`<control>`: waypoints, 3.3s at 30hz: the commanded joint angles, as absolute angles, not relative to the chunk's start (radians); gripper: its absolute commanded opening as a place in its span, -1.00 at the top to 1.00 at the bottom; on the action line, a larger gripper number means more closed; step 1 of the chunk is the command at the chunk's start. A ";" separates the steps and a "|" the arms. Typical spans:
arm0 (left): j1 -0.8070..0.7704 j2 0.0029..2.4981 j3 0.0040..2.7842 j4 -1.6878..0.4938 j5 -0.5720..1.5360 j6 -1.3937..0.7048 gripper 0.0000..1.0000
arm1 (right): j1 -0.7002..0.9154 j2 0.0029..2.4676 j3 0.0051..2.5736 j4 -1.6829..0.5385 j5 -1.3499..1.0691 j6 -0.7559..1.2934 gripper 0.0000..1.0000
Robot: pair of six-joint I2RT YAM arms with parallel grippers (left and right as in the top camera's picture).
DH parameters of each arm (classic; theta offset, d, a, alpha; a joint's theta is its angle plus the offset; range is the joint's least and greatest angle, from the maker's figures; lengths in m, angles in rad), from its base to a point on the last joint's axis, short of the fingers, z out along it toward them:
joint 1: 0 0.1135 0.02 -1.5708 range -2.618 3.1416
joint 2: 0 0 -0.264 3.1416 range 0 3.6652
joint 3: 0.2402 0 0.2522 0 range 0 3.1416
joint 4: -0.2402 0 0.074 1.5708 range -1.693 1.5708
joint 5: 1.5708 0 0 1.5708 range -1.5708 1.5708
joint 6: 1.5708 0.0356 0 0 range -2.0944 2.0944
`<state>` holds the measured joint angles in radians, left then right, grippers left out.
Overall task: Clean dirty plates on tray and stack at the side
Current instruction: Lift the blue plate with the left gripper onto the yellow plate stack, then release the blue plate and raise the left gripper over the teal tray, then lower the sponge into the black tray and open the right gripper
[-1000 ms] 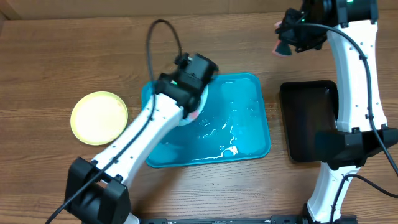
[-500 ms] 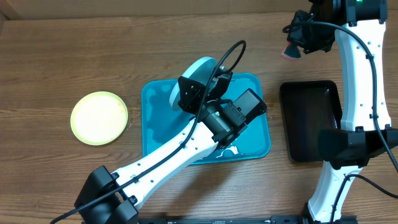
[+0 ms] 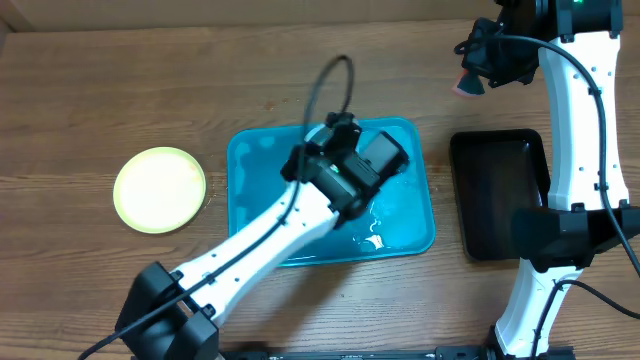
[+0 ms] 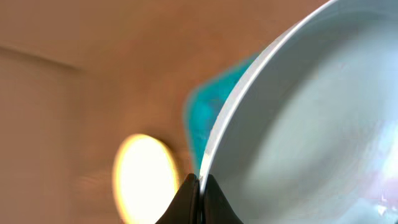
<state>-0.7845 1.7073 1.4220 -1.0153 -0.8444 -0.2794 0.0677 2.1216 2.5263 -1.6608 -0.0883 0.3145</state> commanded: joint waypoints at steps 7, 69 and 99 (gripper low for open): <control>-0.384 1.630 1.441 -1.034 -0.132 -0.328 0.92 | 0.064 2.106 2.543 -1.664 -0.080 0.306 0.92; -0.147 1.618 1.339 -0.765 0.146 -0.156 -0.53 | -0.007 2.106 2.326 -1.694 0.105 0.033 0.92; -0.169 1.618 1.338 -0.736 0.048 -0.157 -0.99 | -0.101 2.086 1.703 -1.357 0.048 0.000 0.34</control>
